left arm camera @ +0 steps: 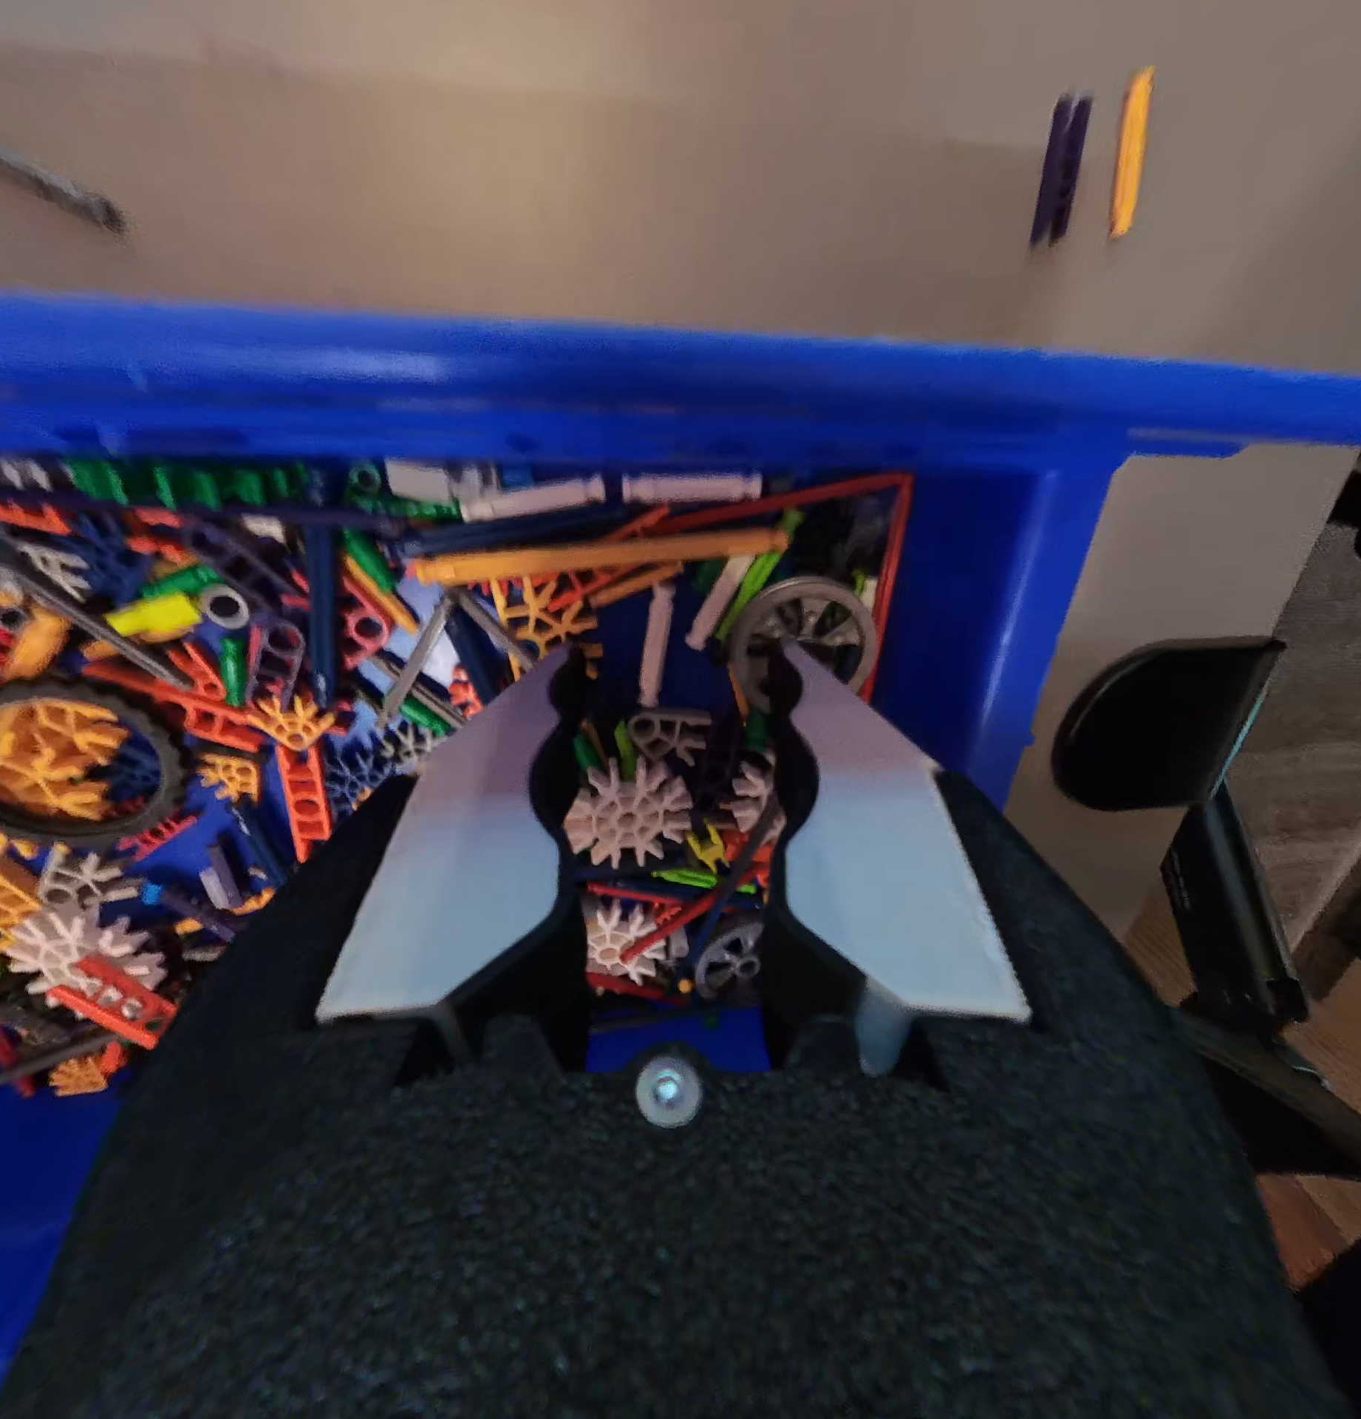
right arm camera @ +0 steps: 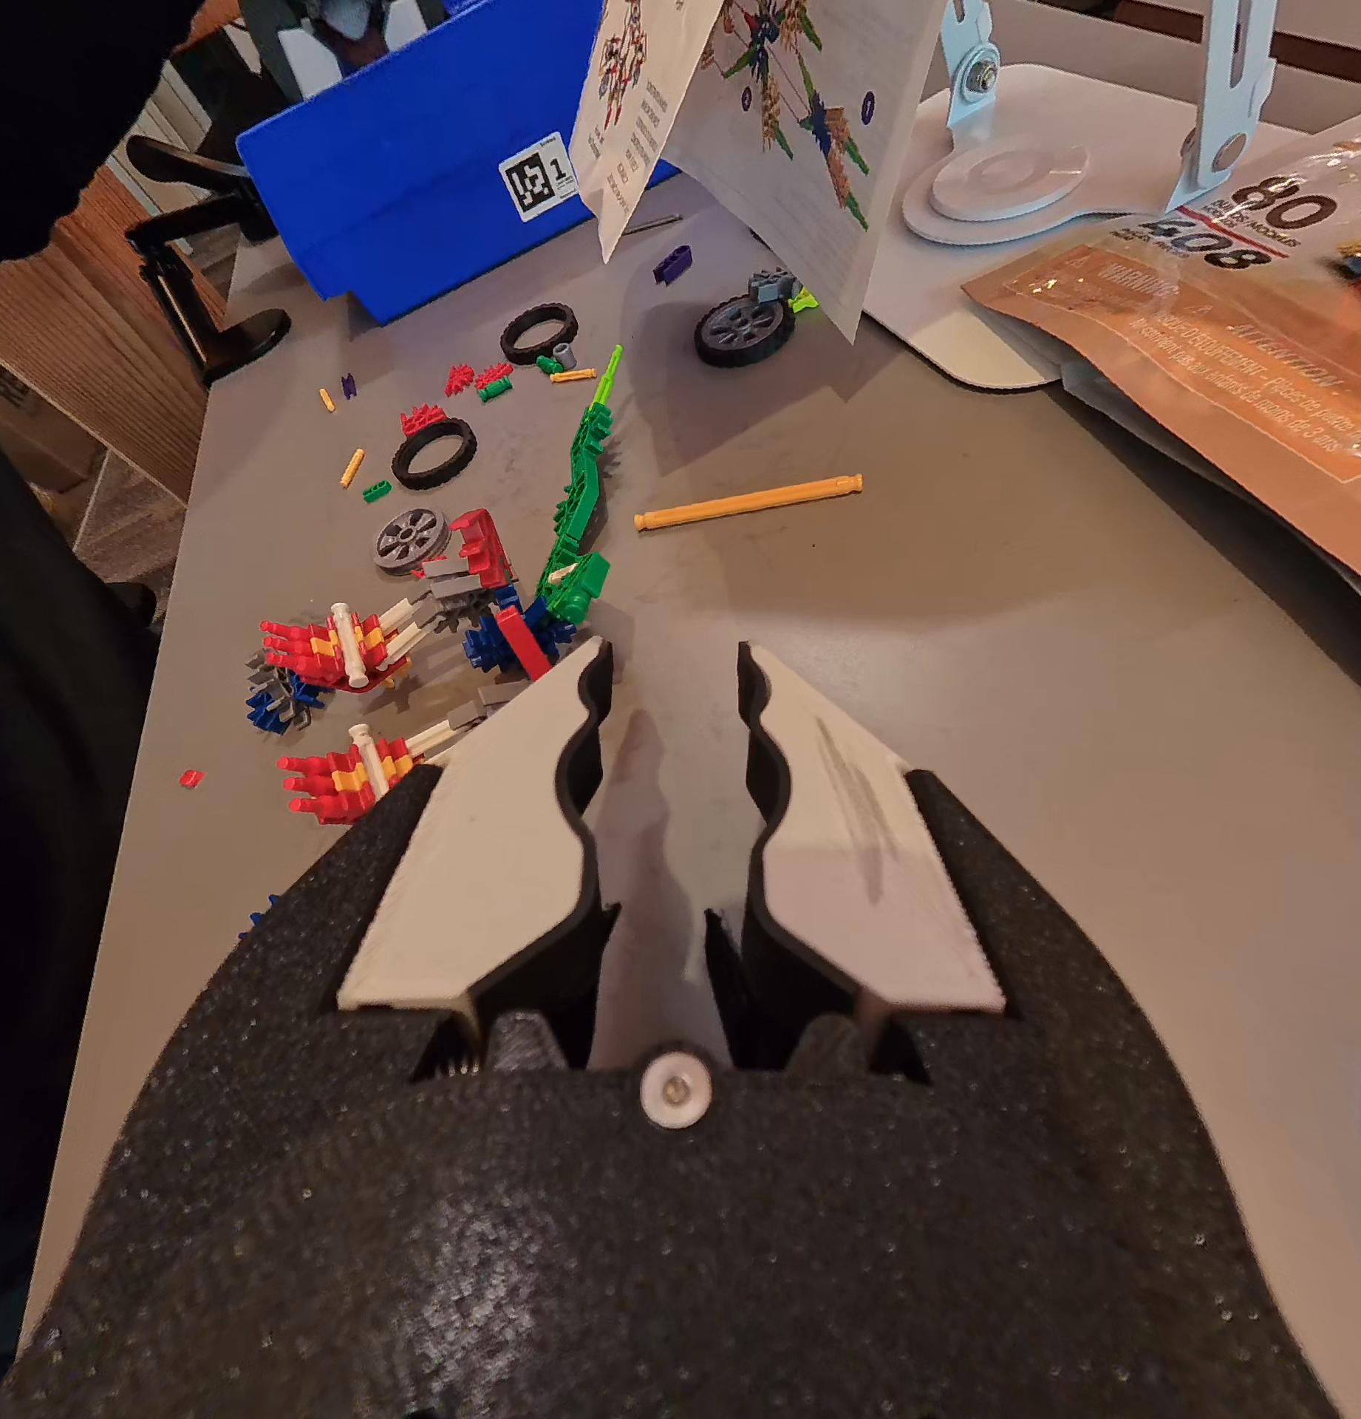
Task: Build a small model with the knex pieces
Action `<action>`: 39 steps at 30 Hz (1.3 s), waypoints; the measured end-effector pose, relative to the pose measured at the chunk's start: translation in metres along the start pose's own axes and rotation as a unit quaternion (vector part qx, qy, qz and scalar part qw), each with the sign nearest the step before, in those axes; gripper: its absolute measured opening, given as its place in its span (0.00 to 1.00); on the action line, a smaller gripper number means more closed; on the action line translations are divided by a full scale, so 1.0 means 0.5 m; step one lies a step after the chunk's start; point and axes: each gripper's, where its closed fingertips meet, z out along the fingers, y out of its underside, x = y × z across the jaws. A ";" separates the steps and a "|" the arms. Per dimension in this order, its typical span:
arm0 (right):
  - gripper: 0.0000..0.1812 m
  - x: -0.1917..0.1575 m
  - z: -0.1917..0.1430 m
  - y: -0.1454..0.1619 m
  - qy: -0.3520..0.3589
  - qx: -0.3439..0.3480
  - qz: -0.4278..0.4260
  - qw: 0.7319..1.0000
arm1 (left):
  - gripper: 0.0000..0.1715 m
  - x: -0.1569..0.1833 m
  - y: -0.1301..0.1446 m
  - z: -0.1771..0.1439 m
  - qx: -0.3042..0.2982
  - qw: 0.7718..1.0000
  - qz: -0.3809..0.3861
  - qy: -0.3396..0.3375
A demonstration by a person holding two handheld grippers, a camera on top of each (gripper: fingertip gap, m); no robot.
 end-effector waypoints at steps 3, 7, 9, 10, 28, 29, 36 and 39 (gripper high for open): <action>0.18 0.002 0.000 0.000 0.000 0.000 0.004 1.000 | 0.32 -0.006 0.000 0.001 0.001 1.000 0.004 -0.019; 0.18 0.004 0.001 0.000 0.004 -0.002 0.006 1.000 | 0.38 -0.030 0.010 -0.001 -0.007 0.998 0.003 -0.058; 0.18 0.006 0.000 0.000 0.005 -0.001 0.008 1.000 | 0.37 -0.054 0.021 -0.009 -0.018 0.995 0.003 -0.095; 0.18 0.006 0.000 0.000 0.005 -0.001 0.009 1.000 | 0.34 -0.075 0.029 -0.017 -0.025 0.992 0.002 -0.126; 0.18 0.010 -0.010 -0.016 0.025 0.027 -0.002 0.999 | 0.27 -0.120 0.031 -0.113 0.042 0.970 -0.047 -0.234; 0.18 0.002 -0.015 -0.028 0.027 0.043 -0.011 0.999 | 0.27 -0.115 0.018 -0.124 0.058 0.968 -0.050 -0.240; 0.17 -0.090 -0.080 -0.173 0.072 0.177 -0.097 0.977 | 0.28 -0.070 -0.066 -0.198 0.164 0.947 -0.057 -0.272; 0.17 -0.166 -0.048 -0.210 0.073 0.158 -0.144 0.974 | 0.29 -0.037 -0.105 -0.233 0.209 0.932 -0.056 -0.291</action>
